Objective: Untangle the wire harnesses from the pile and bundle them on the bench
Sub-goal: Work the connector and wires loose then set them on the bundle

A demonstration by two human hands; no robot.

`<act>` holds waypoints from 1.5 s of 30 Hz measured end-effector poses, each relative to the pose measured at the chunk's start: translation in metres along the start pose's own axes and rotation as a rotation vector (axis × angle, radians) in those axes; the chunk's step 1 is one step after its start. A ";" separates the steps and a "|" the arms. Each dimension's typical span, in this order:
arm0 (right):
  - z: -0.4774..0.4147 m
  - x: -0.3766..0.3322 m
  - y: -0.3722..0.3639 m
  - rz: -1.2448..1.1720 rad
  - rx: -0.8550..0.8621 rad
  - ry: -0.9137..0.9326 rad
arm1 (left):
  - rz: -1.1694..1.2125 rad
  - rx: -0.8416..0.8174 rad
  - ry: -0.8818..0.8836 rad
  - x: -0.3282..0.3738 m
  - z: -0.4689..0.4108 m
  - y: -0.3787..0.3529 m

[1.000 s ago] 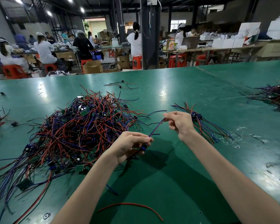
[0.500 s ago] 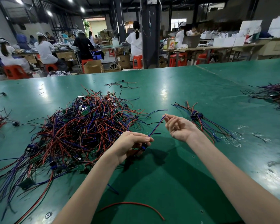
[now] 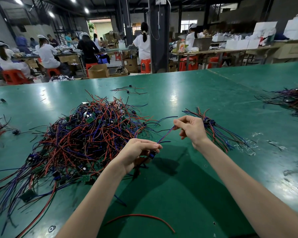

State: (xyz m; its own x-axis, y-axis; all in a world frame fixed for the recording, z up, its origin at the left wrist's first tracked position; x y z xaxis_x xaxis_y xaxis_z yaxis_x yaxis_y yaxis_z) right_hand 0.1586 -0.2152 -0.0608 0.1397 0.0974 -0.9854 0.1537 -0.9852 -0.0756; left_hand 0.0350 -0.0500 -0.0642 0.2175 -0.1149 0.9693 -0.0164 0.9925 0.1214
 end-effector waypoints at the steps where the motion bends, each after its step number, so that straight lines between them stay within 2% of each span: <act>1: 0.000 0.000 0.001 0.020 0.003 0.010 | -0.004 0.005 -0.001 0.000 0.000 0.000; 8: -0.001 0.000 0.000 -0.134 0.012 -0.062 | 0.008 -0.006 -0.007 0.000 -0.001 0.000; 21: -0.003 0.005 0.003 0.008 0.005 -0.012 | 0.002 -0.040 0.006 -0.001 -0.001 -0.004; 28: -0.002 0.006 0.001 -0.345 0.011 -0.245 | 0.009 -0.048 -0.013 0.000 -0.002 -0.004; 33: -0.003 0.003 0.003 -0.148 0.031 -0.109 | -0.003 -0.046 -0.007 -0.003 -0.002 -0.004; 36: -0.003 0.002 0.002 -0.128 0.034 -0.069 | -0.001 -0.050 0.004 -0.003 -0.002 -0.005; 45: -0.001 0.005 0.003 -0.323 0.059 -0.212 | 0.010 -0.064 0.010 -0.003 -0.003 -0.006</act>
State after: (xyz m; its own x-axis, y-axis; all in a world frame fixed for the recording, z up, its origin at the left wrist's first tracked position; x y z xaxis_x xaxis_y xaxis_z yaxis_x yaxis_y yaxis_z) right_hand 0.1608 -0.2177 -0.0661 -0.1125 0.3786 -0.9187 0.0989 -0.9157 -0.3895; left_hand 0.0372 -0.0555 -0.0683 0.2275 -0.1051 0.9681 0.0442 0.9942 0.0976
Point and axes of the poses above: each hand's wrist, its own z-axis away from the middle knuckle, its own y-axis out of the back of the hand, x = y × z, the point moved 4 cm from there along -z, towards the middle knuckle, and after that the axes turned 5 degrees about -z, right-handed, at the moved point
